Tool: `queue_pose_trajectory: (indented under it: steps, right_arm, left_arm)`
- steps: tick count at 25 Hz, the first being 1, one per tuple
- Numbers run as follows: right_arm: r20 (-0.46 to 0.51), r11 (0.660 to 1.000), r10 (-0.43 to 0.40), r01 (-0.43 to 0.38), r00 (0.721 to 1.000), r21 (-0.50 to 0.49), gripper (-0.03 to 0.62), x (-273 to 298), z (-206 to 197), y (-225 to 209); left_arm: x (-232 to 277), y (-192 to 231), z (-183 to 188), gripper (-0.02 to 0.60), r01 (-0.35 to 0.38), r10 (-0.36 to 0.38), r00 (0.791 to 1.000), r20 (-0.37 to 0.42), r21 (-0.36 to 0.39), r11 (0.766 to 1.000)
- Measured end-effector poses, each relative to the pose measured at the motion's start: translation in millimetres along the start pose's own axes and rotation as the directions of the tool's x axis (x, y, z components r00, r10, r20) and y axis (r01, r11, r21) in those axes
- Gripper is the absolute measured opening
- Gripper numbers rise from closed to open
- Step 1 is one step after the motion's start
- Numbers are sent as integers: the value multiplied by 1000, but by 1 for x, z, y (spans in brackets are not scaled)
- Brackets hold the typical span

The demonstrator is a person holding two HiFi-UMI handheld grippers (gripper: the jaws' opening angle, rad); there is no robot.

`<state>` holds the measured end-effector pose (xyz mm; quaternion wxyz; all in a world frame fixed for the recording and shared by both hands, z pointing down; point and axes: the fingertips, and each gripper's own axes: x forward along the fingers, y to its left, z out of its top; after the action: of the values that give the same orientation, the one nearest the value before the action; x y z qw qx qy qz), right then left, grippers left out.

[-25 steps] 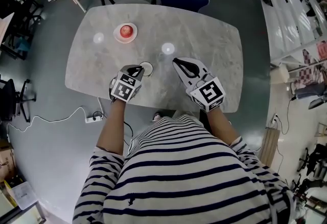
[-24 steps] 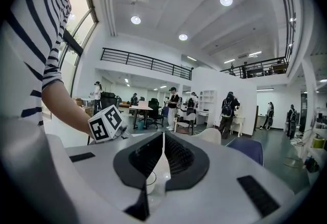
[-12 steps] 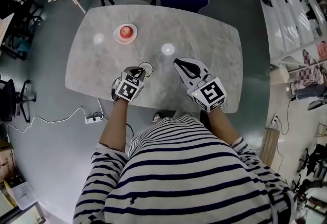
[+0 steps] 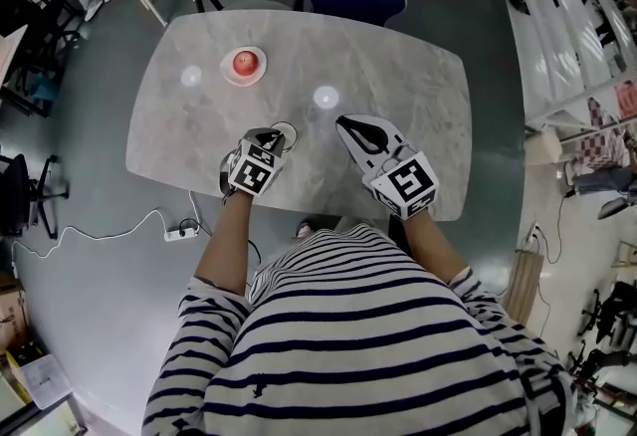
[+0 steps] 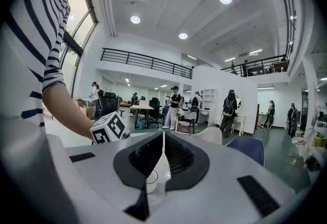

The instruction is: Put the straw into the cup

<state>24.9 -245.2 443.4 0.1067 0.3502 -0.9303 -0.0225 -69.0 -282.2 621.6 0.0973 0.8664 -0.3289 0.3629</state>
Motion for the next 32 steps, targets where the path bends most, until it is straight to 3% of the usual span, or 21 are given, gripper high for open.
queue_pose_trajectory:
  steps: [4,14,32]
  right_arm:
    - [0,1000,-1,1,1000,2,8,-2,-1,1]
    - [8,1000,-5,5,1000,11,8,-4,1,1]
    - [26,1000,13,-13,1000,7,8,-1,6,9]
  left_arm:
    - [0,1,1,29,-15,15,1000,7,3,1000]
    - [-5,4,7,118,-26,26,999,23,-11,1000]
    - [-31,10,26,118,-50,56,991,121,-46,998]
